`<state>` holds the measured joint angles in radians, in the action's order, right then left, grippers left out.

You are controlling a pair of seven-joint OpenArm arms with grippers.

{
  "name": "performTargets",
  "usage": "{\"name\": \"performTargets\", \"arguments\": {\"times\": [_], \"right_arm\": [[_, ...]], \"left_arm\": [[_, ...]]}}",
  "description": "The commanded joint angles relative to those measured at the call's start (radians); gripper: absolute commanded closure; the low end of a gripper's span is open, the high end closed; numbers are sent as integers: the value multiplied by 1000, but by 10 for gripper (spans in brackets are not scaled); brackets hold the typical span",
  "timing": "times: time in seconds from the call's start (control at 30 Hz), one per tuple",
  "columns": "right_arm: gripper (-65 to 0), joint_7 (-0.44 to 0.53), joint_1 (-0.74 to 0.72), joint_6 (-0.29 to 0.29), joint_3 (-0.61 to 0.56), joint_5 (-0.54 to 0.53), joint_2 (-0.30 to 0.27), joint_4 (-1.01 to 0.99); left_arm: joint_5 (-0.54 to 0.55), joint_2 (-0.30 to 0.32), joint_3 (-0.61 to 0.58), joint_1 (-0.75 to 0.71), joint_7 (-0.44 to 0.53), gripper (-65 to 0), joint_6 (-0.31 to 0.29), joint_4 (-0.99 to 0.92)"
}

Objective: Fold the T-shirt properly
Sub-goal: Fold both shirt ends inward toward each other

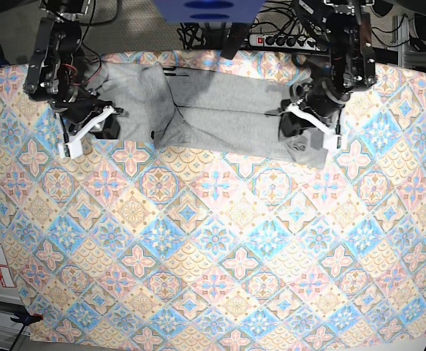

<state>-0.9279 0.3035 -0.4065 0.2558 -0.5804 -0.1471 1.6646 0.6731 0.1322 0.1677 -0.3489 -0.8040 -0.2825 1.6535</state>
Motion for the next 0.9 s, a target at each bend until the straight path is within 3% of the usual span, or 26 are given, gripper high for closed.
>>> {"name": "performTargets", "arguments": {"times": [0.0, 0.33, 0.6, 0.77, 0.87], "right_arm": [[-139, 14, -5, -4, 17, -14, -9, 21], [-139, 14, -5, -4, 47, -14, -10, 21], [-139, 14, -5, -4, 47, -14, -10, 21], [-139, 14, -5, -4, 47, -14, -10, 21], [-139, 14, -7, -4, 46, -14, -10, 21]], "left_arm": [[12, -1, -6, 6, 15, 0, -10, 21], [6, -76, -30, 43, 10, 0, -10, 15], [14, -78, -32, 41, 8, -1, -11, -23], [15, -76, -43, 18, 8, -153, -11, 37], [17, -53, -79, 15, 8, -206, -11, 98]]}}
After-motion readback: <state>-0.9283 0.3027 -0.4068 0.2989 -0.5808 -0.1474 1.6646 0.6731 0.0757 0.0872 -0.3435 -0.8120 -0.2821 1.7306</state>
